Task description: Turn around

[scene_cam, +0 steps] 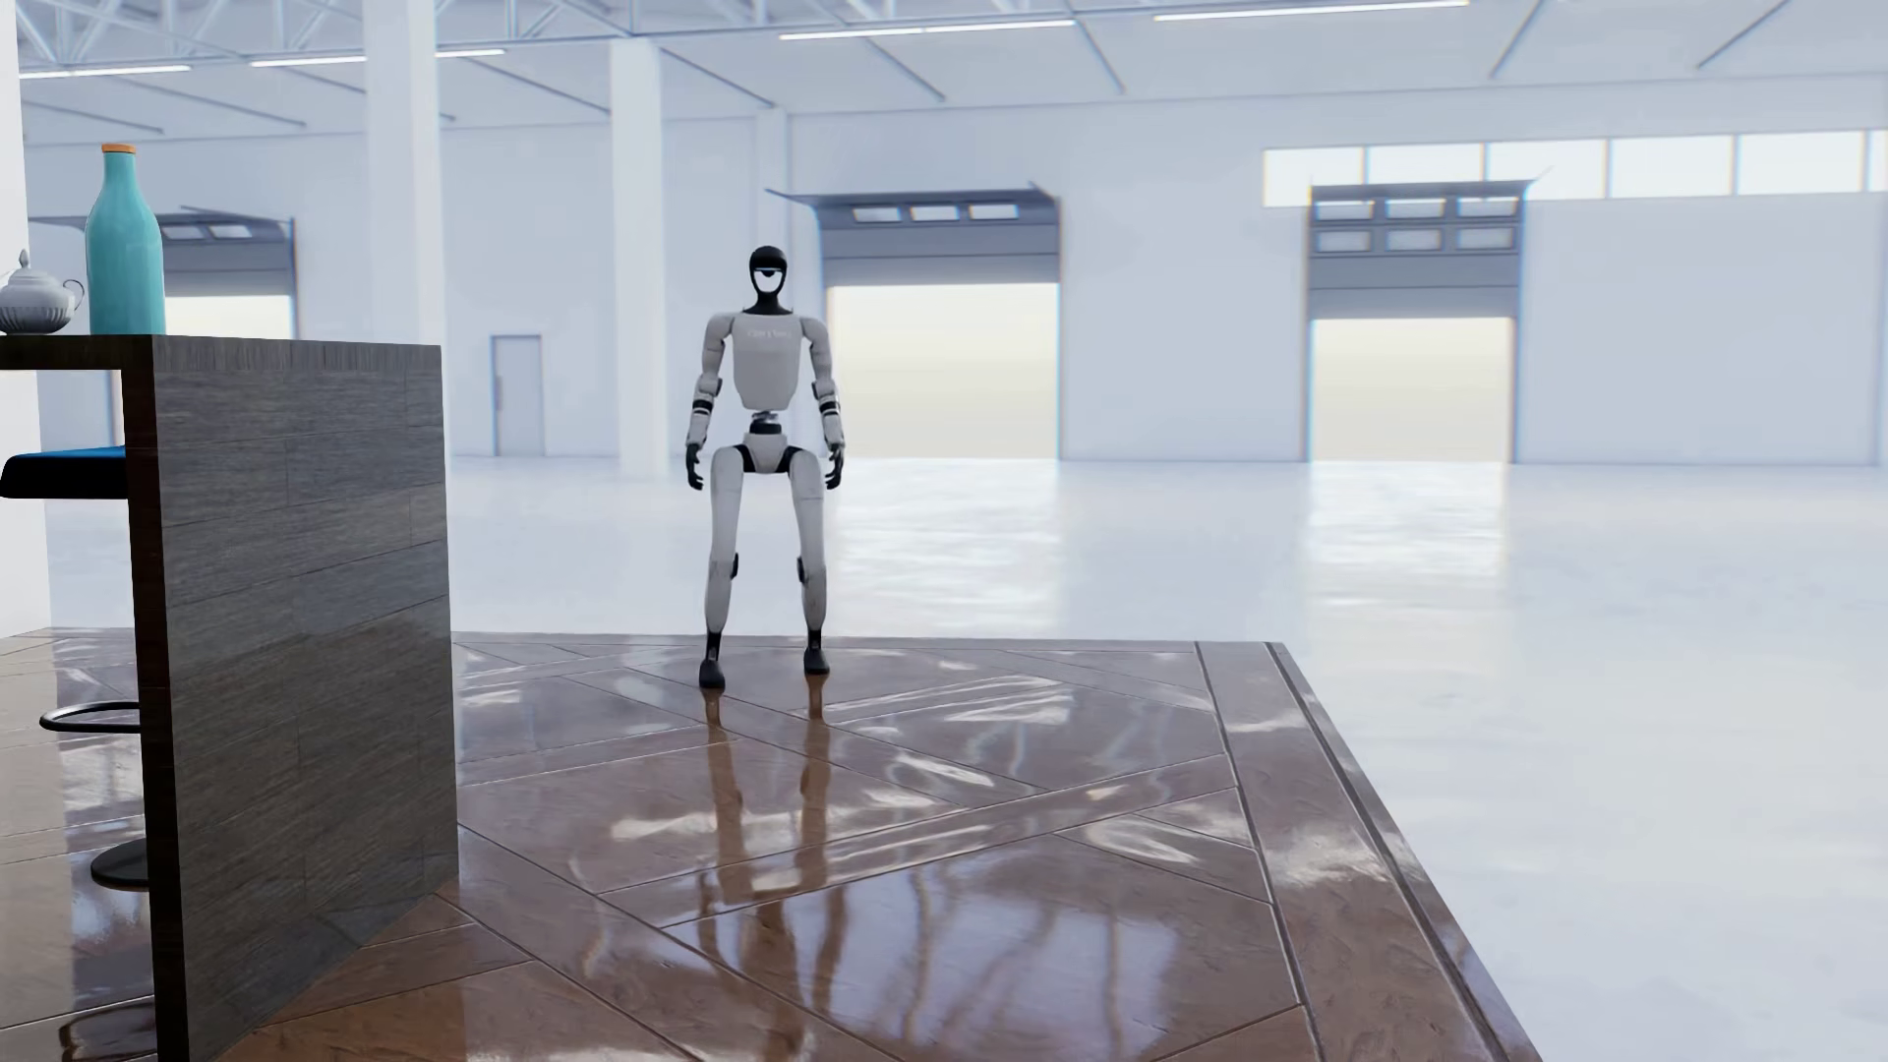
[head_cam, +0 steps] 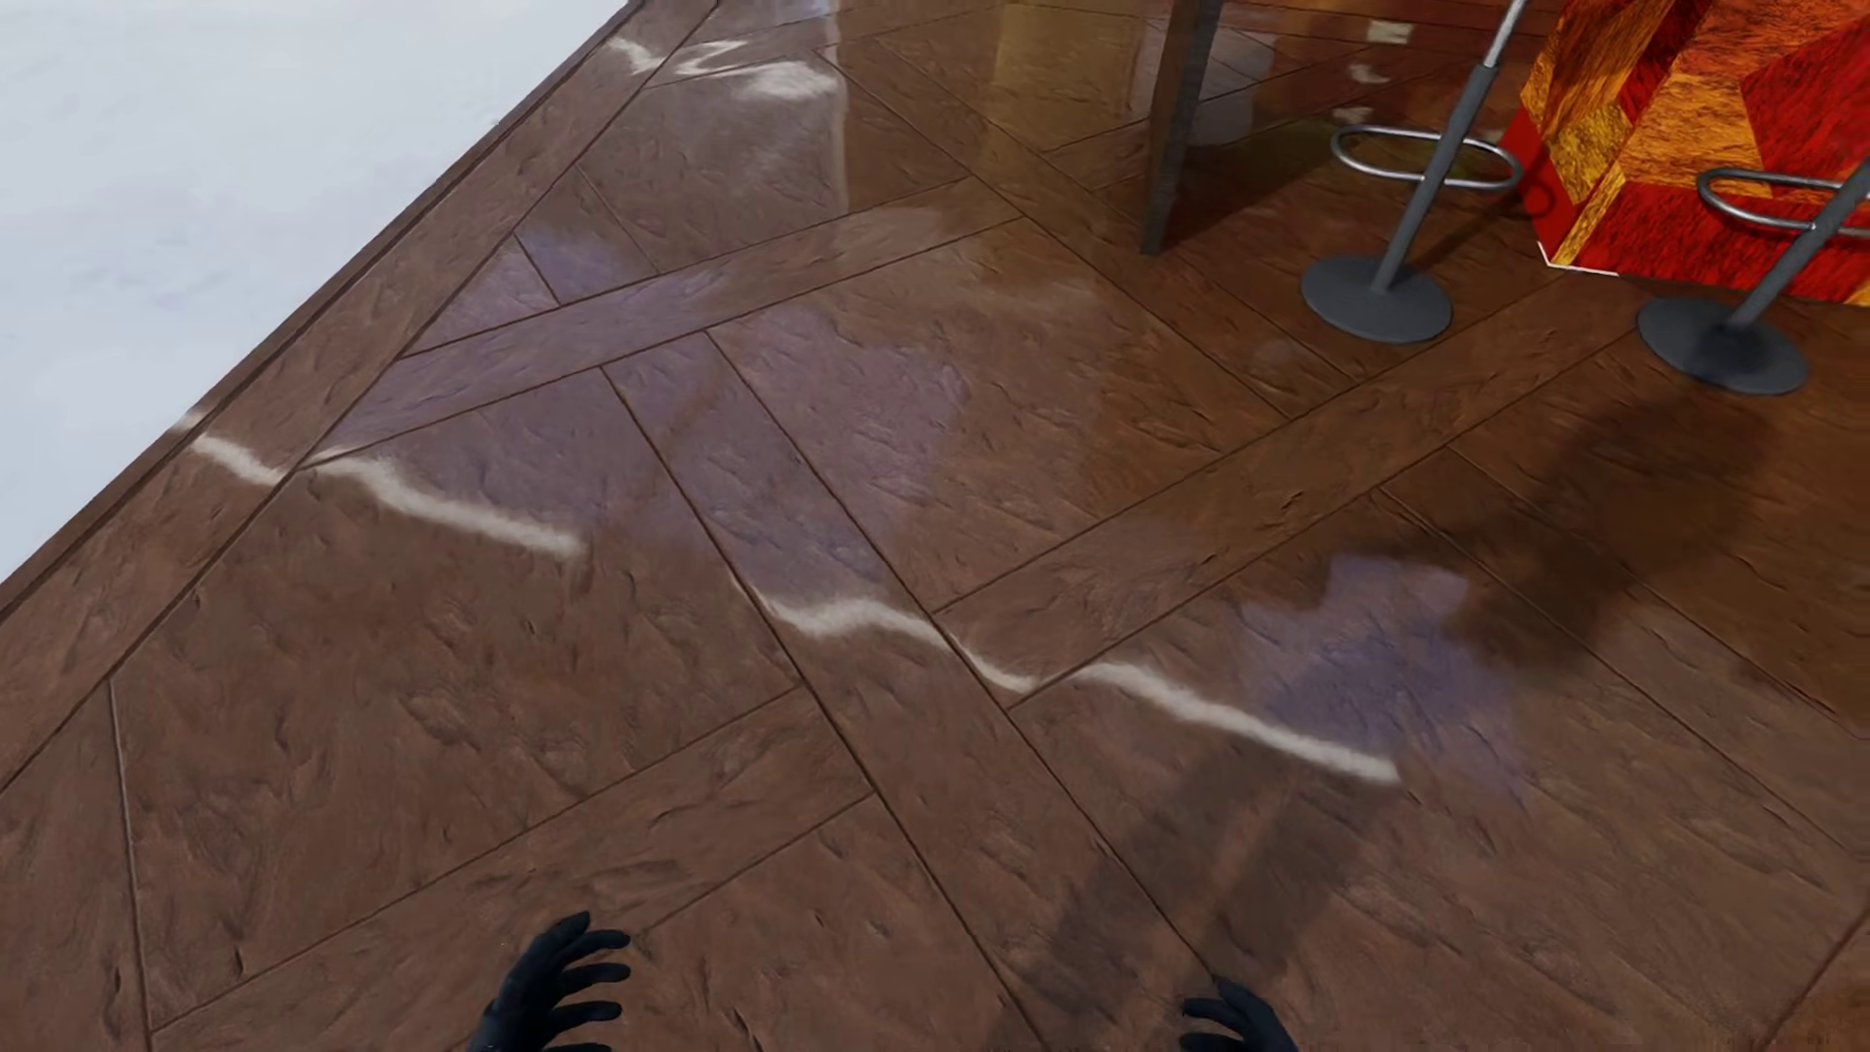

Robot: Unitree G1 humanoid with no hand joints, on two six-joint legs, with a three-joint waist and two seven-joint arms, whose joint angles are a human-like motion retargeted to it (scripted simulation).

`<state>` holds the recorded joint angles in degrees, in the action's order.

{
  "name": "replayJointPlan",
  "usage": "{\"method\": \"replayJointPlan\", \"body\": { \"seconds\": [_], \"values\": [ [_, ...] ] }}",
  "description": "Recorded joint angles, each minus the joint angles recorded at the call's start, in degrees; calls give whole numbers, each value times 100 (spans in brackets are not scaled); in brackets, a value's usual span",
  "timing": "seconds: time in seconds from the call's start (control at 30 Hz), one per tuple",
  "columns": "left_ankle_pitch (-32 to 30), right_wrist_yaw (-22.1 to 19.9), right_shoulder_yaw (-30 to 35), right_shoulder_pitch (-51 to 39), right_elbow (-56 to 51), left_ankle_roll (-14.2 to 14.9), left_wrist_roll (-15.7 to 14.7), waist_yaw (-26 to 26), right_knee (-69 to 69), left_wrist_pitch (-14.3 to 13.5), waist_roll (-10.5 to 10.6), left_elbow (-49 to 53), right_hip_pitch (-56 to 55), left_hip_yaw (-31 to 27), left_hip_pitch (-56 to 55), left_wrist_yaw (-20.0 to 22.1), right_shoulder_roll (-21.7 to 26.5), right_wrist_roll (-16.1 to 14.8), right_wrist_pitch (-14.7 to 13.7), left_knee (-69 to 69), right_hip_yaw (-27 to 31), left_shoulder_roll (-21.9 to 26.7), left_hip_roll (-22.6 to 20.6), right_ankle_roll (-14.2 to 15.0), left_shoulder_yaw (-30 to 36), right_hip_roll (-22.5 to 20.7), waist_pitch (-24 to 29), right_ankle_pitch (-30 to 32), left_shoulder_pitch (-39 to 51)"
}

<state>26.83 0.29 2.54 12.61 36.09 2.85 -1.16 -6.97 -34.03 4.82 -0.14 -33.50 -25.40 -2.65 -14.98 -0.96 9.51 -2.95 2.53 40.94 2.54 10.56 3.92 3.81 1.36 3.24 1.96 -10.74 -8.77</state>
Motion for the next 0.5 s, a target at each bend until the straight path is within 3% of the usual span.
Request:
{"method": "replayJointPlan", "body": {
  "seconds": [0.1,0.17,0.27,0.33,0.47,0.5],
  "values": [
    [-2,90,-128,49,49,14,95,66,13,-74,-8,62,-31,2,-43,11,-72,255,218,22,60,56,17,79,161,-48,-89,24,27],
    [18,191,147,95,43,6,259,-124,113,-121,62,-15,24,-26,-55,-83,-67,209,341,39,16,-39,57,203,95,-68,-122,9,-44],
    [-21,393,-164,168,-21,17,238,-44,-408,-155,-157,-90,-139,-8,55,-390,-89,224,465,-94,-77,255,-20,-635,-63,35,-96,-675,120],
    [154,338,-34,-36,26,7,231,113,-304,-143,-167,-25,-146,-3,-71,-339,-48,401,416,185,-3,-4,-55,222,161,89,-57,-72,1],
    [116,255,33,-52,-87,25,194,59,-191,14,-103,141,-63,17,-22,-357,-136,232,192,168,11,11,-16,216,130,45,161,-34,118],
    [177,225,16,27,-53,11,233,8,-226,-62,-49,125,-98,25,-32,-309,-123,228,146,171,16,-37,-3,225,123,32,150,-56,133]
  ]
}}
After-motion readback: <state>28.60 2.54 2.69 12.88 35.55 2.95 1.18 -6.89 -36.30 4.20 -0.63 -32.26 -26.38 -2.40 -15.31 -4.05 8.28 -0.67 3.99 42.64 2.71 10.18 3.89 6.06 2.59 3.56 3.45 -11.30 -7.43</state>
